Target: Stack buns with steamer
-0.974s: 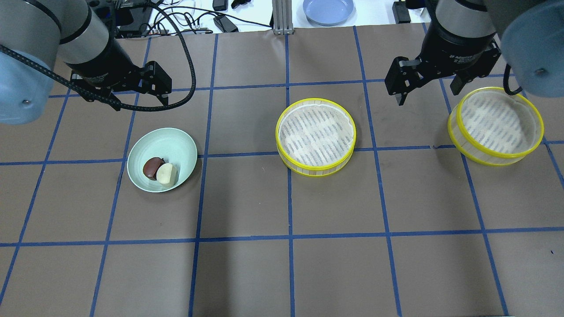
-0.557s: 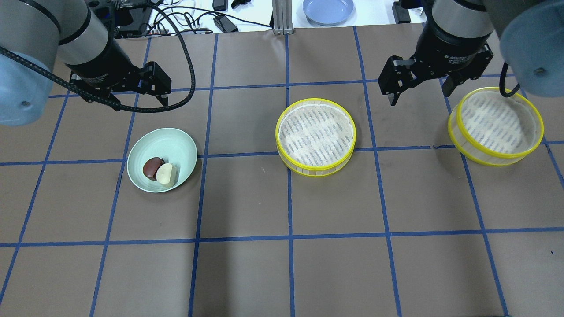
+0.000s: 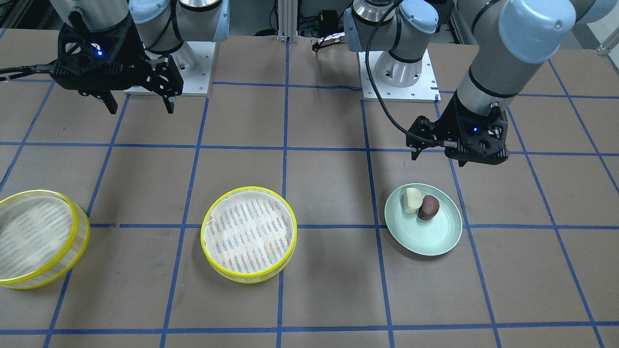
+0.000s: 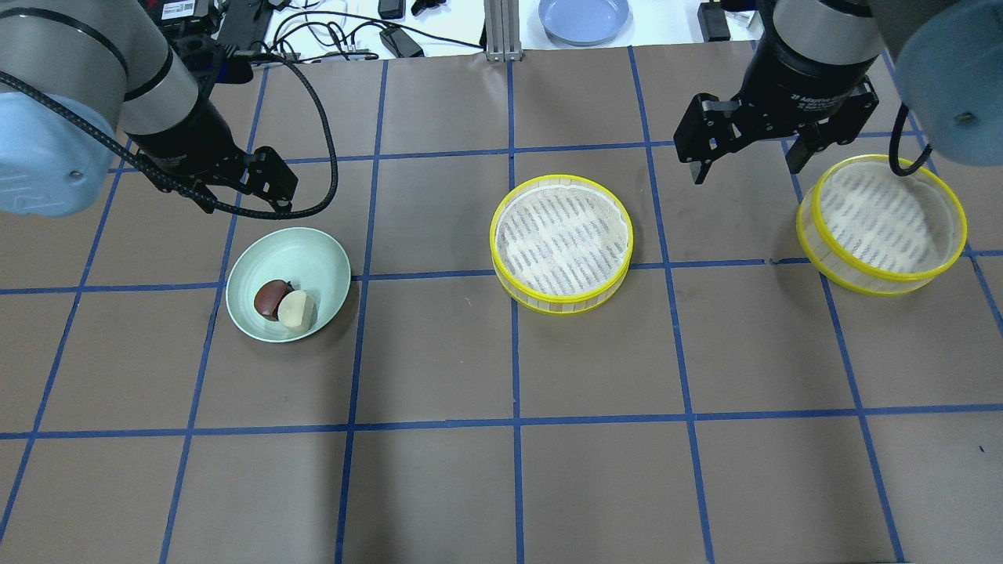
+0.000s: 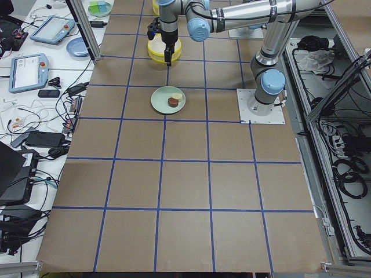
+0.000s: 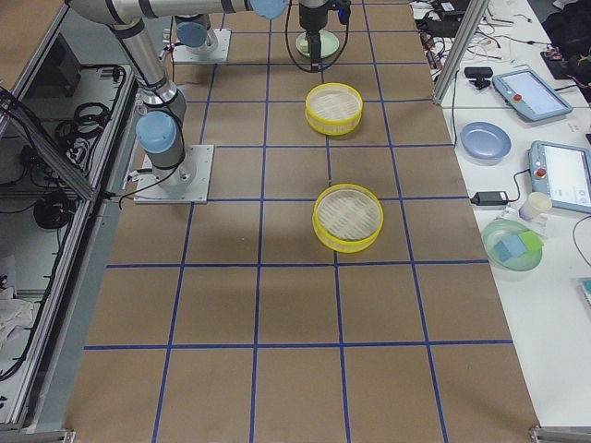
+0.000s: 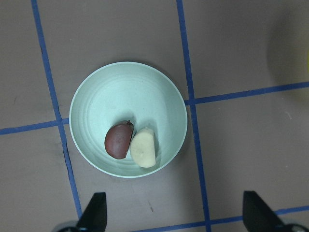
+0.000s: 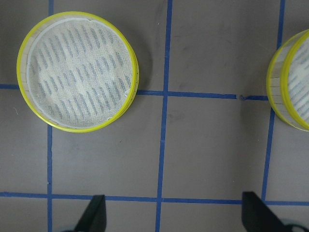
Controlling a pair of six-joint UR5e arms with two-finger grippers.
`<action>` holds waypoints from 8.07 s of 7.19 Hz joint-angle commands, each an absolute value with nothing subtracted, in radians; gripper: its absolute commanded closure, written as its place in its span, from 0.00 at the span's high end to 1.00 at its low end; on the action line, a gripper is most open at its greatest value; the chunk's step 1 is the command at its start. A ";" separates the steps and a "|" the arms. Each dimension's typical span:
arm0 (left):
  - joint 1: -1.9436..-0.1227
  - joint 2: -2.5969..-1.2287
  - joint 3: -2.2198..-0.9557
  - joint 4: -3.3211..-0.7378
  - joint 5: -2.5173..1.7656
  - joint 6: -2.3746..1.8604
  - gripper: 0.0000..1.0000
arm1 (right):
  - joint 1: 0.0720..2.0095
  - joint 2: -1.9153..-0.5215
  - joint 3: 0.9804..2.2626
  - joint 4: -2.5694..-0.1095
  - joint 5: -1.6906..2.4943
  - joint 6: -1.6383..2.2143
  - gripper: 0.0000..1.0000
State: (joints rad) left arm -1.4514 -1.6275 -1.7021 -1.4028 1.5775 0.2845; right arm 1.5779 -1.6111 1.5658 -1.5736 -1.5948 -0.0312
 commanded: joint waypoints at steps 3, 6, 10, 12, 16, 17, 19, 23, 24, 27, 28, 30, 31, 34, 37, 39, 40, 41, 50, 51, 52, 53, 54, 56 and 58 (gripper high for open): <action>-1.420 -1.776 -1.782 -1.321 1.583 0.393 0.95 | 1.291 -1.543 1.563 -1.585 -1.607 -0.135 1.00; -1.420 -1.880 -1.796 -1.322 1.591 0.417 0.80 | 1.038 -1.424 1.565 -1.597 -1.589 -0.137 1.00; -1.420 -1.953 -1.798 -1.322 1.631 0.408 0.73 | 0.908 -1.173 1.563 -1.936 -1.603 -0.380 1.00; -1.420 -1.974 -1.796 -1.327 1.631 0.402 0.54 | 0.894 -1.120 1.569 -2.008 -1.603 -0.469 1.00; -1.420 -1.999 -1.767 -1.333 1.623 0.390 0.00 | 0.894 -1.031 1.569 -2.123 -1.588 -0.668 1.00; -1.417 -1.974 -1.750 -1.342 1.614 0.361 0.00 | 0.894 -1.016 1.569 -2.190 -1.585 -0.705 0.98; -1.419 -1.930 -1.671 -1.428 1.532 0.283 0.00 | 0.894 -1.008 1.571 -2.172 -1.585 -0.727 0.71; -1.576 -1.876 -1.562 -1.416 1.314 -0.160 0.00 | 0.894 -1.009 1.571 -2.105 -1.586 -0.738 0.24; -1.621 -1.899 -1.563 -1.325 1.210 -0.267 0.00 | 0.894 -1.011 1.571 -2.089 -1.586 -0.736 0.18; -1.698 -1.986 -1.582 -1.151 1.040 -0.328 0.00 | 0.894 -1.020 1.566 -2.097 -1.588 -0.721 0.03; -1.707 -2.029 -1.582 -1.099 0.996 -0.368 0.00 | 0.896 -1.026 1.557 -2.095 -1.586 -0.718 0.03; -1.720 -2.104 -1.582 -1.036 0.939 -0.426 0.00 | 0.905 -1.052 1.555 -2.092 -1.589 -0.686 0.03; -1.720 -2.126 -1.582 -1.034 0.949 -0.425 0.00 | 0.911 -1.071 1.555 -2.083 -1.597 -0.672 0.00; -1.720 -2.135 -1.585 -1.035 0.992 -0.463 1.00 | 0.925 -1.095 1.557 -2.080 -1.604 -0.652 0.00; -1.714 -2.035 -1.559 -1.145 1.169 -0.482 1.00 | 0.994 -1.153 1.559 -2.004 -1.608 -0.519 0.00; -1.666 -1.944 -1.549 -1.196 1.351 -0.438 1.00 | 1.079 -1.216 1.566 -1.910 -1.602 -0.401 0.00; -1.613 -1.904 -1.548 -1.265 1.379 -0.326 1.00 | 1.153 -1.257 1.566 -1.843 -1.598 -0.282 0.00; -1.568 -1.870 -1.549 -1.332 1.472 -0.186 1.00 | 1.243 -1.282 1.568 -1.830 -1.597 -0.167 0.00; -1.356 -1.937 -1.776 -1.306 1.615 0.517 1.00 | 1.640 -1.272 1.675 -1.902 -1.499 0.402 0.00; -1.356 -1.968 -1.784 -1.289 1.615 0.532 1.00 | 1.641 -1.261 1.677 -1.917 -1.499 0.402 0.00; -1.356 -1.995 -1.786 -1.264 1.629 0.569 1.00 | 1.640 -1.244 1.677 -1.933 -1.500 0.402 0.00; -1.356 -2.018 -1.786 -1.255 1.631 0.571 1.00 | 1.640 -1.238 1.677 -1.940 -1.500 0.402 0.00; -1.356 -2.032 -1.786 -1.249 1.631 0.571 0.90 | 1.640 -1.238 1.678 -1.940 -1.512 0.402 0.00; -1.356 -2.043 -1.783 -1.250 1.635 0.572 0.19 | 1.640 -1.238 1.698 -1.940 -1.503 0.403 0.00; -1.356 -2.033 -1.767 -1.247 1.625 0.558 0.00 | 1.640 -1.239 1.701 -1.940 -1.499 0.407 0.00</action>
State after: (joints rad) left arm -1.3560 -2.0395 -1.7748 -1.2508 1.6300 0.5671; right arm 1.6398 -1.2389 1.6981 -1.9404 -1.5005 0.4055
